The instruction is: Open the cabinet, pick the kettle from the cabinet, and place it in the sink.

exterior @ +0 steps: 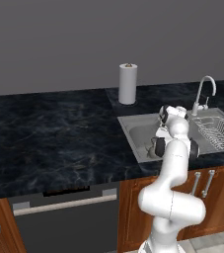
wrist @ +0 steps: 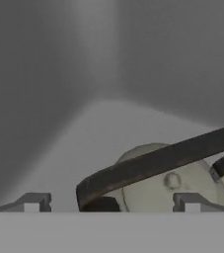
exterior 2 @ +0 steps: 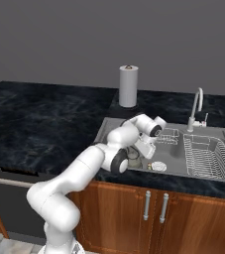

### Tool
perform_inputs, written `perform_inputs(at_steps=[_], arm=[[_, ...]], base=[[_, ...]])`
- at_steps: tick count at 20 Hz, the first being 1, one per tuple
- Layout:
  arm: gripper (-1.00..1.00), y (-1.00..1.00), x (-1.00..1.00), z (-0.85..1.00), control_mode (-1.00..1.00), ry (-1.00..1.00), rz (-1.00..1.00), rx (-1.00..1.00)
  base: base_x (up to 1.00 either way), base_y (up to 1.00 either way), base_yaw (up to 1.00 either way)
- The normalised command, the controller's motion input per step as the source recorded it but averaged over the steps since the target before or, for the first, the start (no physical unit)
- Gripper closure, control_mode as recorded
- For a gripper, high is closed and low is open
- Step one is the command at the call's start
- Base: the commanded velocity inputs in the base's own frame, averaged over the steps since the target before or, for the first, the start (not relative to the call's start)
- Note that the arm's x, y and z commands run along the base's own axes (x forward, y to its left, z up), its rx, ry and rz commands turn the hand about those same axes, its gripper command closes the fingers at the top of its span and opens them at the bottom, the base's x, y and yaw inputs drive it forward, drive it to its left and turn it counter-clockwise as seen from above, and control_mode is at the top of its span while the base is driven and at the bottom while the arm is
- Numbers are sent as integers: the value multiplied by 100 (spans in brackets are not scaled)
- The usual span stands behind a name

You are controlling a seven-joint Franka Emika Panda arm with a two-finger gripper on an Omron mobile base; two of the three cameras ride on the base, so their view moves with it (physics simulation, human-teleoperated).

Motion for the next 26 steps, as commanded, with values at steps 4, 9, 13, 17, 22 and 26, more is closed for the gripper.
perform_inputs(at_steps=[4,9,13,17,22,26], arm=[[-100,-33,18,0,-100,15,0,4],[-100,-35,20,2,-100,13,0,3],[-100,-35,16,11,-100,10,0,1],[-100,-28,11,20,-100,5,-1,1],[-100,-23,11,33,-100,2,-7,0],[-100,-16,1,31,-100,4,-16,0]], base=[[0,0,0],[0,0,0],[0,0,0],[0,0,0],[0,0,0],[0,0,0]])
